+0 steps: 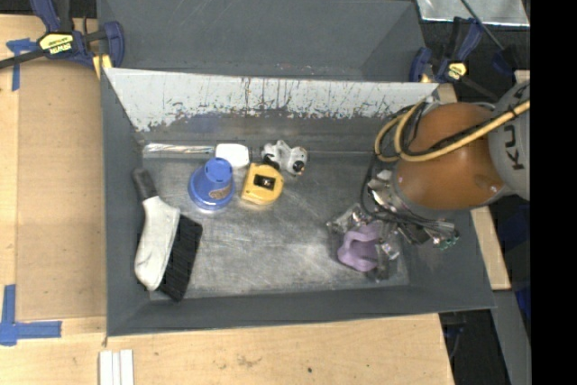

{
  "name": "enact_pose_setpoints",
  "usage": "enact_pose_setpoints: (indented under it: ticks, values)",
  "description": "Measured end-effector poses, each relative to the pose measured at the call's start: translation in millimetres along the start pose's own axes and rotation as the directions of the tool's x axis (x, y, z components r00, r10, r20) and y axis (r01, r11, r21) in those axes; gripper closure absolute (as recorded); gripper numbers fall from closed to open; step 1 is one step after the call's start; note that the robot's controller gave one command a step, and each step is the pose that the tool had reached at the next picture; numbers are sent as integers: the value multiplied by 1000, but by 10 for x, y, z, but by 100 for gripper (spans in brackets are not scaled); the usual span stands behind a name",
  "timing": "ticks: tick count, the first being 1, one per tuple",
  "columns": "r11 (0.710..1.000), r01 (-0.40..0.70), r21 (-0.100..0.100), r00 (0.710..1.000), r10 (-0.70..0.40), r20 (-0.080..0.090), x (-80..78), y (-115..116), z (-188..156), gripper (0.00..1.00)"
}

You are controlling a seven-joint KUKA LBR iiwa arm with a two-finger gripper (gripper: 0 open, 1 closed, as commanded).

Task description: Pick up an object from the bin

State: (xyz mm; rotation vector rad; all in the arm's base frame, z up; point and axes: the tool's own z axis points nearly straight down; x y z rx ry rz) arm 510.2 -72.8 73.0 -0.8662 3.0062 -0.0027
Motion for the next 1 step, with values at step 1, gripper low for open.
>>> enact_pose_setpoints:
  ticks: [1]
  values:
    - [990,140,-5,990,-140,-7,-521,122,-1376,100]
